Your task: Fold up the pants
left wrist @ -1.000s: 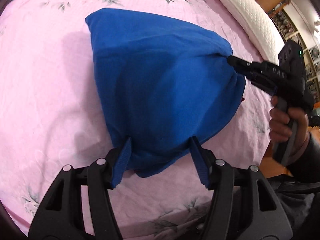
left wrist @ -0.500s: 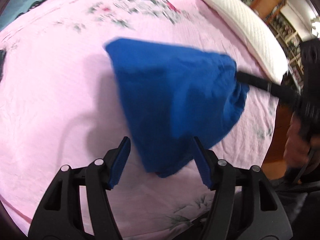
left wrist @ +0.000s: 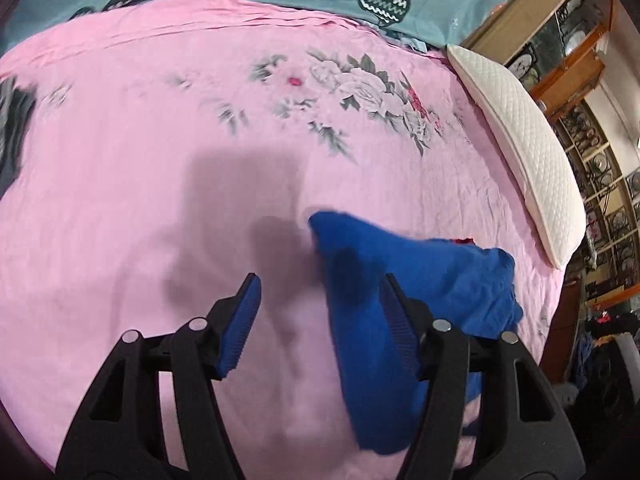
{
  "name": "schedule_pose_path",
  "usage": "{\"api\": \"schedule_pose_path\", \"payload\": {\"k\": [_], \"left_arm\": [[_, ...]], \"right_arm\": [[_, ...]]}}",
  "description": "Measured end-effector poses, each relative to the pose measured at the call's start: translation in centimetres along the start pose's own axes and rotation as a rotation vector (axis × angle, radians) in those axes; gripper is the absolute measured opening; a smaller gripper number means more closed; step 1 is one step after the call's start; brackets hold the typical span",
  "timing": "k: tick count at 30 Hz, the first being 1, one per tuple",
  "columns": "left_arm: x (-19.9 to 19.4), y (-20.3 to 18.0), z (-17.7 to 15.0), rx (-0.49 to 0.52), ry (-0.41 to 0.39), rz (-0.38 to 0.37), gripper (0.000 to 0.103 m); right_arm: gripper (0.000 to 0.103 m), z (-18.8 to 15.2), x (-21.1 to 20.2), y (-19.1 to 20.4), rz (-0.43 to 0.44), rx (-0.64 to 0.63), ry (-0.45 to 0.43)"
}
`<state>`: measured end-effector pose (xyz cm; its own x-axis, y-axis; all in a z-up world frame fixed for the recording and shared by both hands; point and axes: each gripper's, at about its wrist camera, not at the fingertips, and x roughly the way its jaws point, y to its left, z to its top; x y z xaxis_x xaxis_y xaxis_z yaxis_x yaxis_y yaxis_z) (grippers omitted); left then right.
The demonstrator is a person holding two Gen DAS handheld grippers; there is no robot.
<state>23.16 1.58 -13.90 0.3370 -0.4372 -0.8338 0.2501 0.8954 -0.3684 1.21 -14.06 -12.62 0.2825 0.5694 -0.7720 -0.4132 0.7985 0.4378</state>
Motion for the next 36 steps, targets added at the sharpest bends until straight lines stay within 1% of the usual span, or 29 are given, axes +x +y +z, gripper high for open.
{"api": "schedule_pose_path", "payload": {"k": [2,5,7,8,10,11,12,14,16,17,19,21,23,26,29,31,34,36], "left_arm": [[1.2,-0.5,1.0,0.024,0.002,0.01,0.04],[3.8,-0.8,2.5,0.03,0.016,0.046,0.025],[5.5,-0.6,3.0,0.036,0.033,0.083,0.021],[6.1,-0.6,3.0,0.041,0.039,0.1,0.019],[7.5,-0.2,3.1,0.061,0.057,0.162,0.018],[7.8,0.1,3.2,0.057,0.066,0.176,0.017],[7.6,0.6,3.3,0.038,0.07,0.16,0.017],[6.3,1.8,3.8,-0.037,0.069,0.068,0.018],[4.9,2.4,4.0,-0.065,0.063,0.015,0.018],[4.5,2.5,4.1,-0.063,0.07,0.006,0.022],[4.4,2.7,4.2,-0.052,0.109,-0.033,0.026],[5.0,2.5,3.8,-0.023,0.163,-0.077,0.026],[6.2,2.1,3.3,0.01,0.223,-0.102,0.026],[7.4,1.9,2.3,0.04,0.278,-0.133,0.026],[8.0,2.5,2.7,0.014,0.299,-0.185,0.026],[8.0,2.8,3.1,-0.002,0.313,-0.209,0.025],[8.2,2.5,3.3,0.029,0.326,-0.213,0.024],[8.2,2.1,3.2,0.046,0.334,-0.223,0.021]], "right_arm": [[0.03,0.1,0.7,0.4,-0.001,-0.015,0.019],[0.029,0.1,2.0,0.3,-0.008,-0.009,0.05],[0.029,-0.5,3.9,-0.6,-0.053,0.035,0.12],[0.028,-0.9,4.3,-1.0,-0.054,0.05,0.132],[0.027,-1.3,4.1,-1.2,-0.044,0.064,0.121],[0.027,-1.4,3.6,-1.0,-0.047,0.069,0.115],[0.027,-1.4,2.9,-0.6,-0.053,0.065,0.102],[0.028,-1.6,1.3,0.5,-0.06,0.036,0.071],[0.028,-2.2,0.3,1.4,-0.04,0.026,0.068],[0.028,-2.6,0.2,1.7,-0.032,0.029,0.081],[0.028,-3.3,0.6,2.1,-0.036,0.035,0.102],[0.028,-3.7,1.3,2.1,-0.056,0.063,0.106],[0.028,-3.9,2.2,1.8,-0.074,0.111,0.09],[0.027,-4.1,3.4,1.7,-0.121,0.18,0.051],[0.027,-4.2,4.3,1.7,-0.168,0.246,0.016],[0.027,-4.6,4.2,2.2,-0.182,0.272,-0.02],[0.027,-5.1,3.5,2.4,-0.193,0.293,-0.087],[0.027,-5.0,3.6,2.4,-0.214,0.312,-0.122]]}}
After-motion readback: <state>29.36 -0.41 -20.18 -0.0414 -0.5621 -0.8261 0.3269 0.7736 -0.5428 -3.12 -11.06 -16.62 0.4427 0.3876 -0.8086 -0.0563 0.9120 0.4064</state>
